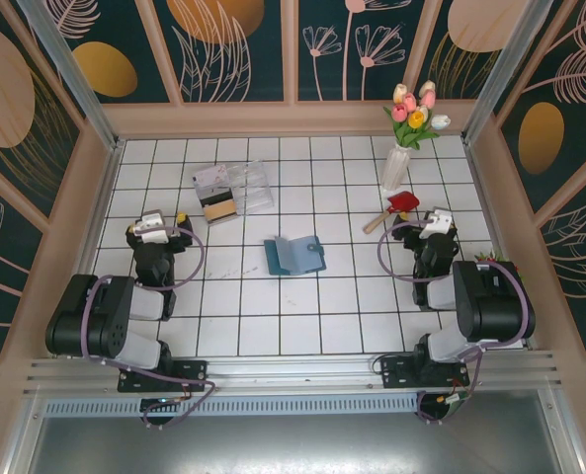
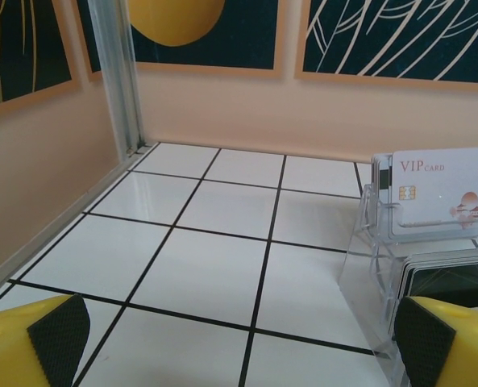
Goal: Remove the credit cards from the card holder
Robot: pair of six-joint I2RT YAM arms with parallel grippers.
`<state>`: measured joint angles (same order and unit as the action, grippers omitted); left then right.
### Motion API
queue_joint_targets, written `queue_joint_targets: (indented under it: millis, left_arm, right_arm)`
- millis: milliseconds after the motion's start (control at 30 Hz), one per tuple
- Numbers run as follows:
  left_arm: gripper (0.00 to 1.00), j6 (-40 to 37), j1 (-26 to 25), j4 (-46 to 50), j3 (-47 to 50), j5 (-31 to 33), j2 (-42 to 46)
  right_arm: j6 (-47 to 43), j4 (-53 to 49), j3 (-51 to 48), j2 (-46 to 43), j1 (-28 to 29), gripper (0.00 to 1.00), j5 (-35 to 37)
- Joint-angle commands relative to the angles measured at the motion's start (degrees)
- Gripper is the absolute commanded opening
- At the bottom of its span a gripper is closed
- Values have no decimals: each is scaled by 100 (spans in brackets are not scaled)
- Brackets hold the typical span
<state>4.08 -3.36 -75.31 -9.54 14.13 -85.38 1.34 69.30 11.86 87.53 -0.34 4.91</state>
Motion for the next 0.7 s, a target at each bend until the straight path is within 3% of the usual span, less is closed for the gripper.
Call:
queue_joint_targets:
  millis: [0, 167, 667]
  left_arm:
    - [99, 6, 28, -447, -87, 102, -218]
    - [99, 238, 55, -99, -252, 627, -199]
    - [99, 221, 54, -83, -267, 611, -207]
  right_arm:
    - [-73, 511, -11, 70, -58, 99, -283]
    - [6, 305, 102, 73, -66, 99, -161]
    - [6, 304, 100, 72, -71, 99, -159]
